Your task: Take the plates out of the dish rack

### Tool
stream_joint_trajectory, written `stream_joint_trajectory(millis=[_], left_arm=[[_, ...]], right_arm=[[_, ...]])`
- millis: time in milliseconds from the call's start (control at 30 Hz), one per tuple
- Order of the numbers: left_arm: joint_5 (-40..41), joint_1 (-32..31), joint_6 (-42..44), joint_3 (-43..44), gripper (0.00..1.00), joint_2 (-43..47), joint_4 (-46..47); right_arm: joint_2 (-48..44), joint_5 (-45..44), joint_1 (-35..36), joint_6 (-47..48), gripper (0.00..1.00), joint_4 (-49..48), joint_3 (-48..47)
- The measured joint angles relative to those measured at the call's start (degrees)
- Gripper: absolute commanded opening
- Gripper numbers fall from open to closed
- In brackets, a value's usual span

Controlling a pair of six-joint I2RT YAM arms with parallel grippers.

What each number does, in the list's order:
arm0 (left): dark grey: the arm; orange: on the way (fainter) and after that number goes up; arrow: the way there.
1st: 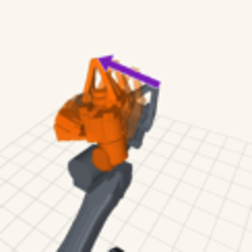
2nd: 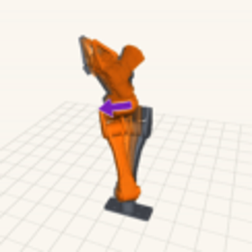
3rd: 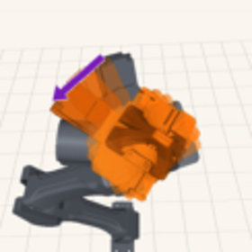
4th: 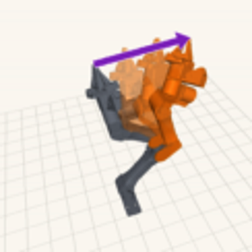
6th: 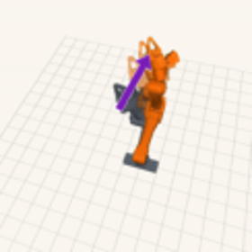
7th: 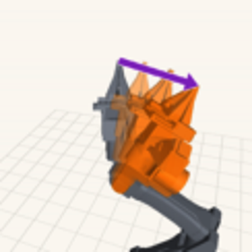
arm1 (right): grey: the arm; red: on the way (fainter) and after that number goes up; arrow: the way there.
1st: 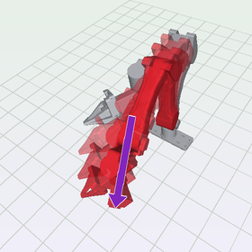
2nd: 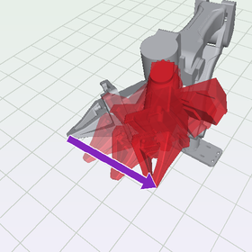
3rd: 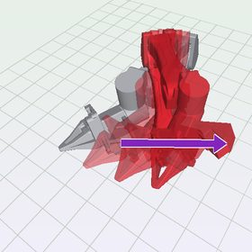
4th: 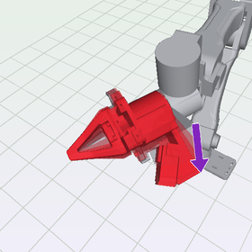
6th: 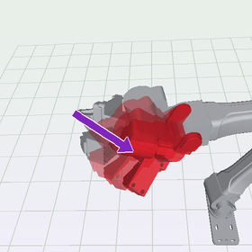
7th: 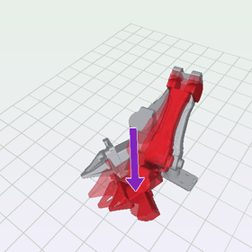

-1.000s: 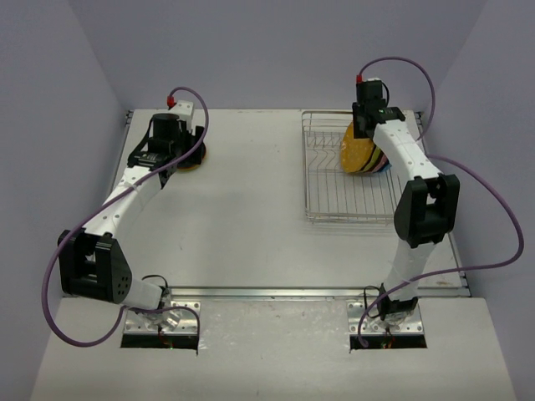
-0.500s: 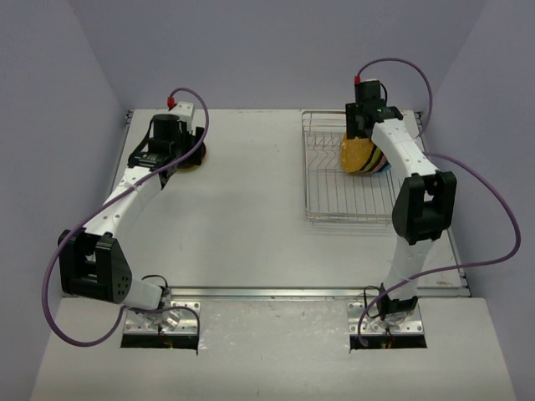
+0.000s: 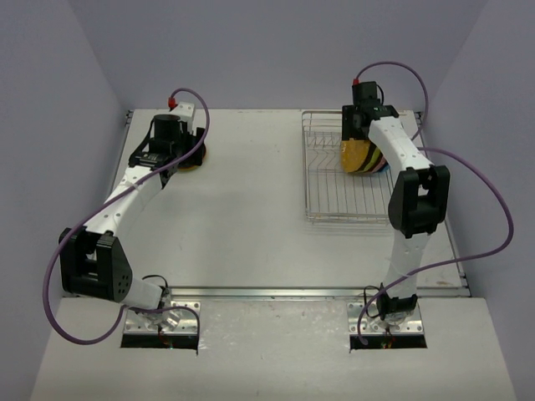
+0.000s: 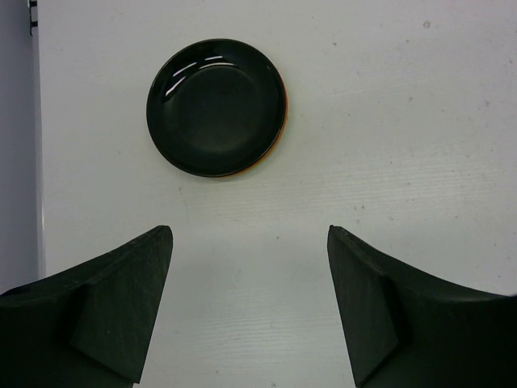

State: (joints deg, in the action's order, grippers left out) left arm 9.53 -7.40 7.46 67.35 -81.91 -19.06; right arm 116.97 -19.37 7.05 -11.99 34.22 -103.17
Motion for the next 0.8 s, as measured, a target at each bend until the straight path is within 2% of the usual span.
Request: stream_joint_trajectory(millis=[233,400,533,600,700,800], left_arm=[[-0.11,0.00,0.01,0.00,0.75,-0.11,0.02],[-0.20,0.00,0.00,0.00,0.76,-0.24,0.03],[-0.33,0.00,-0.02,0.00,0.76,-0.28,0.04],[-0.36,0.00,-0.04,0.00,0.81,-0.28,0.06],[-0.37,0.00,-0.14,0.00,0.98,-0.33,0.04],[-0.30,0.00,-0.36,0.00,1.00,-0.43,0.02]], right_arm=[[0.20,4.85,-1.35,-2.34,0.39,2.33,0.57],[0.12,6.15,-1.44,-2.84,0.30,2.73,1.55],[-0.52,6.28,-1.24,-2.76,0.11,2.29,3.51],[-0.91,5.71,-1.39,-2.63,0.04,2.01,4.09],[-1.27,6.19,-1.65,-2.76,0.00,2.28,4.32],[-1.43,6.14,-1.62,-2.75,0.00,2.53,4.32]])
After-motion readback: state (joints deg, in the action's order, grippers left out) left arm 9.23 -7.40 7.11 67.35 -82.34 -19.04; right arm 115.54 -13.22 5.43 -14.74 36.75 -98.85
